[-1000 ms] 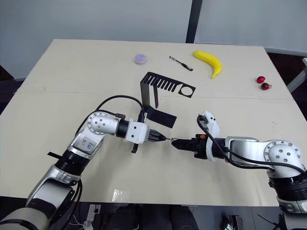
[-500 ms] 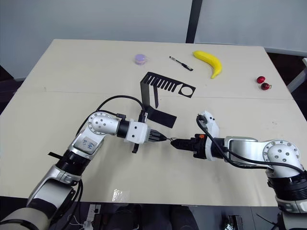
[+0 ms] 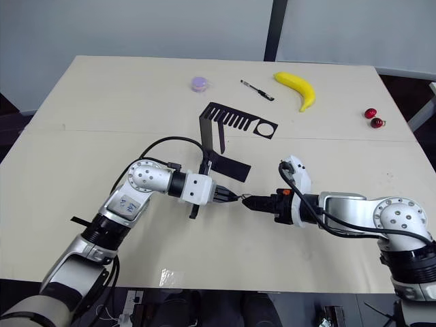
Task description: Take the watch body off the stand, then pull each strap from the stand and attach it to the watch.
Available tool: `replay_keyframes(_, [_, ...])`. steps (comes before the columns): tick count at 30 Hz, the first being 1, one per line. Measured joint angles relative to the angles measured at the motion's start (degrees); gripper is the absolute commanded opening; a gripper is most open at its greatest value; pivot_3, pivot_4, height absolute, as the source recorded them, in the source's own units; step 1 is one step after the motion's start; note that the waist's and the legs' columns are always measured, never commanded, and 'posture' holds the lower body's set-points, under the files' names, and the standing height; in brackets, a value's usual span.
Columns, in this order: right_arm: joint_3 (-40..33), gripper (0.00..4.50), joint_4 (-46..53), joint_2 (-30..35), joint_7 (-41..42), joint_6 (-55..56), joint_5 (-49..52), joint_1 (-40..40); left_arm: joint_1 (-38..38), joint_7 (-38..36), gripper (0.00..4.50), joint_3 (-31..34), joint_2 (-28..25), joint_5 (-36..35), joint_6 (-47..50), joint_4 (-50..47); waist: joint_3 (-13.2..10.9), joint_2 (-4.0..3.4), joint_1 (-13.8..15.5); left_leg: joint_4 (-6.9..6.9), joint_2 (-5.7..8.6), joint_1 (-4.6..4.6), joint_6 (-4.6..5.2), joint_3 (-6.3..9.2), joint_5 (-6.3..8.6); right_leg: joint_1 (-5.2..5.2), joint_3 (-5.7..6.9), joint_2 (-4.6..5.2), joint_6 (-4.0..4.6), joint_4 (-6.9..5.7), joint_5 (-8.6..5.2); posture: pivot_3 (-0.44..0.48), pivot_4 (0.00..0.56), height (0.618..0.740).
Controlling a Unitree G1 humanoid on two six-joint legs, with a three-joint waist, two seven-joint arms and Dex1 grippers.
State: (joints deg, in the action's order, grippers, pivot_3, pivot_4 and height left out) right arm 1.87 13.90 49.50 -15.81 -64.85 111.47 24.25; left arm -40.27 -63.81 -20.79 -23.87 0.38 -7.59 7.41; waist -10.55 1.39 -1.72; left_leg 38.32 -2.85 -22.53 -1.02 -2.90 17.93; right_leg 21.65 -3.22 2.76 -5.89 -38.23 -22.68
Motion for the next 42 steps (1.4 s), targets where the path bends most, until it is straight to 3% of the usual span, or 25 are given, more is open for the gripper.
replay_keyframes(42, [0.4,1.52,0.7,2.6,1.1,-0.1,-0.1,0.5,0.0,1.9,0.0,-0.1,2.6,2.3,1.2,0.5,0.0,0.0,0.0,0.01,0.0,-0.01,0.0,0.0,0.0,0.0,0.0,0.0,0.0,0.0,0.0,0.0,0.15,0.74])
